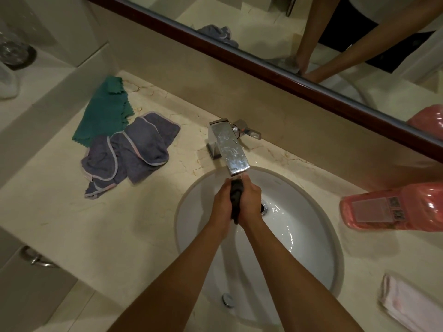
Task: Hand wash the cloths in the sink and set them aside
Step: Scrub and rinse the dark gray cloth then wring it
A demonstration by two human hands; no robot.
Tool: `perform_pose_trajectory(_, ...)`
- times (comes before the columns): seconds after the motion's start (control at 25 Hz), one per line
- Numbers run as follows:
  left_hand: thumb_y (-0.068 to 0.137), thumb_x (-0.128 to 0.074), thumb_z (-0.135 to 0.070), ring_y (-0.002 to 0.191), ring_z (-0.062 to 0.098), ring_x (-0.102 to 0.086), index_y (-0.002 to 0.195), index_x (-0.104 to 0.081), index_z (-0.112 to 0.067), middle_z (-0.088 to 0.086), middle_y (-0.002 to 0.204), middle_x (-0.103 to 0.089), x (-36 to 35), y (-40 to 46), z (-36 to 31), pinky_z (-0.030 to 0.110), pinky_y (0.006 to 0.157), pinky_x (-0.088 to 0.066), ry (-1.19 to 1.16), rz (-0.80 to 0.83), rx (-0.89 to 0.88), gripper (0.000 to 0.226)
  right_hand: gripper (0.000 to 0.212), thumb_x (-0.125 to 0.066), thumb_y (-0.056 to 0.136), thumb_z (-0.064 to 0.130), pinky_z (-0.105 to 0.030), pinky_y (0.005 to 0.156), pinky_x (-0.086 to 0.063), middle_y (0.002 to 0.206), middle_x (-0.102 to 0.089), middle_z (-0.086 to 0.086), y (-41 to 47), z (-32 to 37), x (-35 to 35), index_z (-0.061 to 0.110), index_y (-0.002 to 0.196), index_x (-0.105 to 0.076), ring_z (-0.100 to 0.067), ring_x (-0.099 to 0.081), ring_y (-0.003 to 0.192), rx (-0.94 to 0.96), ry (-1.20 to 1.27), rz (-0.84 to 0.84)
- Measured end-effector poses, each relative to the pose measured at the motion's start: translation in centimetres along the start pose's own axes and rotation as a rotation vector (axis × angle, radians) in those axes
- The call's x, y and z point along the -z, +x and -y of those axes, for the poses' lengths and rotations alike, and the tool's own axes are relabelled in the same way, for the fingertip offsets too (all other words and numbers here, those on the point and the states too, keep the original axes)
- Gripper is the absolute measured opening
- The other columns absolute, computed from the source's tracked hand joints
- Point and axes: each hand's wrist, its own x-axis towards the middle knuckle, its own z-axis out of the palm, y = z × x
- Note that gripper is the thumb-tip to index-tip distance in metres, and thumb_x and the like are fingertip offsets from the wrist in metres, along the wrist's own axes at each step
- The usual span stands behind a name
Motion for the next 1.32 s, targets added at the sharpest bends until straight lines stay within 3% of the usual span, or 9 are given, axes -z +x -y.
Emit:
perform_pose_trajectory(0.12, 0.105, -0.038, -0.050, 0.105, 0.018, -0.068, 0.109, -0.066, -0.034, -0.002, 0.108, -0.074, 0.0, -0.2, 0.2, 0.043, 0.092, -0.057, 0.127, 0.002, -0.047, 0.032, 0.036, -0.048, 0.101, 0.039, -0.045, 0.090, -0.055, 0.095, -0.075, -0.009, 0.1, 0.0, -0.1, 0.018, 0.088, -0.074, -0.029, -0.070, 0.098, 0.061, -0.021, 0.018)
perform_pose_trajectory(0.24, 0.107, -0.042, -0.035, 0.103, 0.016, -0.068, 0.102, -0.063, -0.039, -0.006, 0.104, -0.071, 0.3, -0.2, 0.4, 0.027, 0.082, -0.059, 0.192, -0.065, -0.242, 0.022, 0.031, -0.043, 0.103, 0.034, -0.040, 0.093, -0.052, 0.110, -0.068, -0.004, -0.1, -0.5, 0.2, 0.020, 0.106, -0.070, -0.023, -0.061, 0.108, 0.095, -0.126, -0.019)
perform_pose_trajectory(0.36, 0.104, -0.050, -0.023, 0.103, 0.007, -0.066, 0.119, -0.063, -0.038, -0.008, 0.114, -0.068, 0.7, 0.1, 0.5, 0.016, 0.079, -0.056, 0.209, -0.083, -0.359, 0.025, 0.038, -0.046, 0.102, 0.049, -0.033, 0.080, -0.054, 0.102, -0.077, -0.004, -1.0, -0.6, 0.8, 0.020, 0.109, -0.070, -0.020, -0.071, 0.099, -0.244, 0.182, 0.090)
perform_pose_trajectory(0.44, 0.103, -0.051, -0.019, 0.109, 0.006, -0.062, 0.136, -0.058, -0.033, -0.009, 0.122, -0.065, 0.8, 0.2, 1.0, 0.017, 0.088, -0.053, 0.239, -0.053, -0.374, 0.036, 0.047, -0.047, 0.101, 0.052, -0.035, 0.087, -0.055, 0.106, -0.077, -0.009, -1.0, -0.3, 1.1, 0.014, 0.121, -0.068, -0.022, -0.072, 0.102, -0.354, 0.378, 0.149)
perform_pose_trajectory(0.56, 0.106, -0.045, -0.021, 0.118, 0.011, -0.061, 0.132, -0.060, -0.034, -0.011, 0.121, -0.066, 1.2, 0.2, 1.6, 0.020, 0.094, -0.049, 0.169, -0.018, -0.355, 0.032, 0.045, -0.053, 0.102, 0.040, -0.044, 0.108, -0.047, 0.127, -0.068, -0.017, -0.8, 0.4, 0.5, 0.011, 0.135, -0.060, -0.031, -0.062, 0.120, -0.308, 0.415, 0.144)
perform_pose_trajectory(0.76, 0.109, -0.035, -0.030, 0.137, 0.019, -0.047, 0.142, -0.051, -0.025, 0.002, 0.146, -0.052, 1.8, 0.4, 0.6, 0.035, 0.112, -0.041, 0.019, -0.053, -0.330, 0.037, 0.032, -0.059, 0.101, 0.019, -0.051, 0.104, -0.051, 0.132, -0.061, -0.019, -0.3, 0.4, -0.3, 0.014, 0.132, -0.058, -0.036, -0.061, 0.120, -0.130, 0.403, 0.124)
perform_pose_trajectory(1.0, 0.102, -0.051, -0.037, 0.104, 0.018, -0.072, 0.108, -0.075, -0.025, 0.002, 0.108, -0.076, 0.5, 0.4, -0.9, 0.035, 0.088, -0.057, -0.177, -0.039, -0.176, 0.026, 0.035, -0.058, 0.098, 0.043, -0.045, 0.082, -0.059, 0.117, -0.070, -0.018, -0.4, -0.3, -0.6, 0.013, 0.114, -0.067, -0.034, -0.069, 0.106, -0.214, 0.485, 0.090)
perform_pose_trajectory(1.16, 0.103, -0.053, -0.031, 0.092, 0.020, -0.074, 0.099, -0.076, -0.021, 0.005, 0.097, -0.077, -0.2, 1.1, -0.3, 0.034, 0.084, -0.060, -0.080, -0.124, -0.234, 0.025, 0.045, -0.056, 0.099, 0.044, -0.049, 0.100, -0.053, 0.119, -0.070, -0.022, -0.3, -1.0, -0.3, 0.006, 0.120, -0.067, -0.035, -0.067, 0.112, -0.208, 0.416, 0.066)
perform_pose_trajectory(1.32, 0.104, -0.053, -0.026, 0.086, 0.020, -0.075, 0.092, -0.077, -0.020, 0.004, 0.088, -0.078, -0.7, 1.6, 0.7, 0.030, 0.077, -0.061, -0.094, -0.187, -0.245, 0.028, 0.031, -0.059, 0.099, 0.036, -0.037, 0.074, -0.061, 0.089, -0.075, -0.014, 0.2, -1.0, 0.0, 0.011, 0.090, -0.075, -0.026, -0.074, 0.086, -0.069, 0.224, 0.019)
